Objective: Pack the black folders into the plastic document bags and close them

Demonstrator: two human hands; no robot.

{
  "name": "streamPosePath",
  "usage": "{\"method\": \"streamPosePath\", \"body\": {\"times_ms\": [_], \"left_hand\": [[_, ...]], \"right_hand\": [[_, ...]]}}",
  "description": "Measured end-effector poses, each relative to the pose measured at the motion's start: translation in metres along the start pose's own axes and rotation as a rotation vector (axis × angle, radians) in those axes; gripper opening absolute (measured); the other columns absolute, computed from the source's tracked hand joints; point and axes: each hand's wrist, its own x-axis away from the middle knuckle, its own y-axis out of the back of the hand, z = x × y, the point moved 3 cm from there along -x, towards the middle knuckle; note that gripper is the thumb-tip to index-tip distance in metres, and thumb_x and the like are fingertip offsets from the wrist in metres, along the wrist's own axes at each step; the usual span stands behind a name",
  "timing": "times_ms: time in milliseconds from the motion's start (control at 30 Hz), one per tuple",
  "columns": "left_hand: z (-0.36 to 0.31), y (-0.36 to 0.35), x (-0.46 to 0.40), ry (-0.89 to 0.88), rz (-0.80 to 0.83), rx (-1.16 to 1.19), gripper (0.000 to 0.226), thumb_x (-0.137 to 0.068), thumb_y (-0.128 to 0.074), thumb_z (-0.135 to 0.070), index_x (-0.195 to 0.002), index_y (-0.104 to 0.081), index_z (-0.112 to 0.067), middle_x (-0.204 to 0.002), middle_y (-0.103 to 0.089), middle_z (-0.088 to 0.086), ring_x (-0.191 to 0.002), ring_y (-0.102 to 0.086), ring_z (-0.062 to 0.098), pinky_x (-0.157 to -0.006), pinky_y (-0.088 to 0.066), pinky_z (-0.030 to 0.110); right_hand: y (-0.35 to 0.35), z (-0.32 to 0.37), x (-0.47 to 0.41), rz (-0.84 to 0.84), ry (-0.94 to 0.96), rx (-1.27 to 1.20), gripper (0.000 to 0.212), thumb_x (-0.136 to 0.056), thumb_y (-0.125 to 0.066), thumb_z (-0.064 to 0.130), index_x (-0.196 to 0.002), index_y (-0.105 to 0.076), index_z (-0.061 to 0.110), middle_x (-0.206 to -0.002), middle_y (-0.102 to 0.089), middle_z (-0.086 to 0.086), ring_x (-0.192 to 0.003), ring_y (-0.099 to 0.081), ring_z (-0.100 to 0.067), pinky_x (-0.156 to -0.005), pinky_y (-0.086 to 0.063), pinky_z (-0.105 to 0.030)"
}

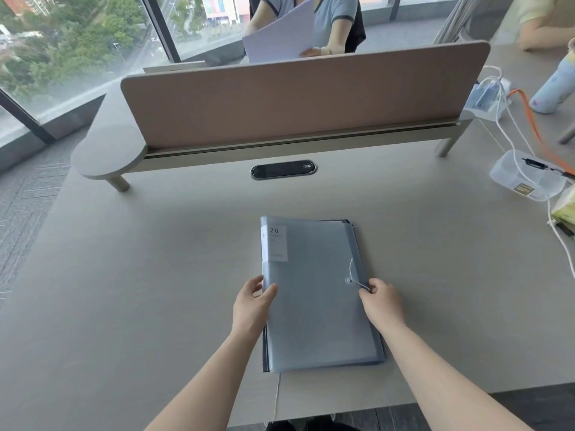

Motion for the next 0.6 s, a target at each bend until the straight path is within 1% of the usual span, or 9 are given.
{"method": "streamPosePath", "body": {"times_ms": [133, 233, 333, 433, 467, 500, 533, 567, 600], "left_hand": [[-0.0024, 0.0017, 0.0003, -0.013, 0.009, -0.006, 0.064, -0.073, -0.070, -0.042, -0.132, -0.058, -0.021, -0.124, -0.062, 0.000, -0.100, -0.068, 0.015, -0.092, -0.053, 0.034], [-0.0043, 0.0031, 0.0005, -0.014, 0.012, -0.016, 0.068, -0.069, -0.068, -0.045, -0.132, -0.058, -0.022, -0.125, -0.063, 0.000, -0.101, -0.067, 0.013, -0.090, -0.051, 0.032], [-0.0068, 0.0038, -0.0008, -0.018, 0.025, -0.019, 0.069, -0.068, -0.068, -0.045, -0.133, -0.058, -0.021, -0.125, -0.064, 0.000, -0.101, -0.067, 0.012, -0.084, -0.048, 0.028], [-0.0044, 0.0034, -0.0028, -0.028, 0.029, -0.027, 0.070, -0.067, -0.068, -0.044, -0.133, -0.058, -0.021, -0.126, -0.063, 0.001, -0.104, -0.067, 0.015, -0.085, -0.049, 0.028], [-0.0041, 0.0034, -0.0041, -0.025, 0.028, -0.033, 0.070, -0.067, -0.067, -0.044, -0.132, -0.058, -0.021, -0.126, -0.063, 0.001, -0.104, -0.066, 0.015, -0.086, -0.048, 0.028], [-0.0051, 0.0037, -0.0055, -0.030, 0.030, -0.030, 0.070, -0.067, -0.067, -0.045, -0.132, -0.058, -0.021, -0.125, -0.063, 0.001, -0.105, -0.066, 0.016, -0.086, -0.048, 0.029], [-0.0066, 0.0044, -0.0056, -0.030, 0.032, -0.032, 0.069, -0.067, -0.066, -0.045, -0.132, -0.058, -0.022, -0.125, -0.062, 0.000, -0.106, -0.065, 0.016, -0.087, -0.047, 0.029], [-0.0033, 0.0060, -0.0053, -0.034, 0.031, -0.026, 0.068, -0.068, -0.066, -0.046, -0.132, -0.058, -0.023, -0.125, -0.061, 0.000, -0.107, -0.064, 0.016, -0.088, -0.047, 0.030], [-0.0007, 0.0086, -0.0027, -0.037, 0.023, -0.039, 0.067, -0.069, -0.067, -0.046, -0.132, -0.058, -0.024, -0.126, -0.060, -0.001, -0.108, -0.064, 0.016, -0.090, -0.049, 0.033]], "right_hand": [[0.0013, 0.0005, -0.0008, -0.005, -0.006, 0.007, 0.006, -0.080, -0.054, 0.020, -0.075, -0.056, 0.016, -0.081, -0.062, -0.012, -0.072, -0.055, -0.031, -0.053, -0.031, -0.032], [0.0013, 0.0015, 0.0006, -0.003, -0.002, 0.011, 0.007, -0.080, -0.054, 0.020, -0.073, -0.053, 0.018, -0.079, -0.061, -0.010, -0.071, -0.053, -0.031, -0.054, -0.031, -0.032], [0.0021, 0.0027, 0.0010, 0.008, -0.013, -0.007, 0.006, -0.079, -0.052, 0.021, -0.075, -0.049, 0.024, -0.078, -0.058, -0.009, -0.069, -0.047, -0.028, -0.058, -0.032, -0.032], [0.0017, -0.0004, 0.0027, 0.016, -0.009, 0.005, 0.008, -0.080, -0.052, 0.021, -0.074, -0.051, 0.026, -0.081, -0.059, -0.009, -0.069, -0.048, -0.028, -0.054, -0.032, -0.032], [0.0034, 0.0004, 0.0047, 0.030, -0.036, 0.003, 0.007, -0.081, -0.053, 0.021, -0.081, -0.058, 0.026, -0.086, -0.062, -0.010, -0.074, -0.053, -0.029, -0.057, -0.035, -0.033], [0.0028, -0.0021, 0.0019, 0.024, -0.041, -0.010, 0.018, -0.083, -0.054, 0.021, -0.097, -0.065, 0.024, -0.093, -0.065, -0.010, -0.082, -0.058, -0.031, -0.063, -0.038, -0.034], [0.0050, -0.0010, 0.0031, 0.019, -0.063, -0.010, 0.030, -0.085, -0.056, 0.021, -0.113, -0.065, 0.019, -0.101, -0.066, -0.012, -0.092, -0.060, -0.032, -0.070, -0.041, -0.033], [0.0043, -0.0053, 0.0029, 0.008, -0.059, -0.004, 0.037, -0.086, -0.056, 0.021, -0.122, -0.063, 0.015, -0.106, -0.067, -0.013, -0.099, -0.061, -0.033, -0.077, -0.043, -0.033], [0.0076, -0.0072, 0.0082, -0.006, -0.064, -0.001, 0.040, -0.088, -0.056, 0.020, -0.127, -0.061, 0.012, -0.109, -0.067, -0.014, -0.104, -0.060, -0.033, -0.083, -0.045, -0.035]]}}
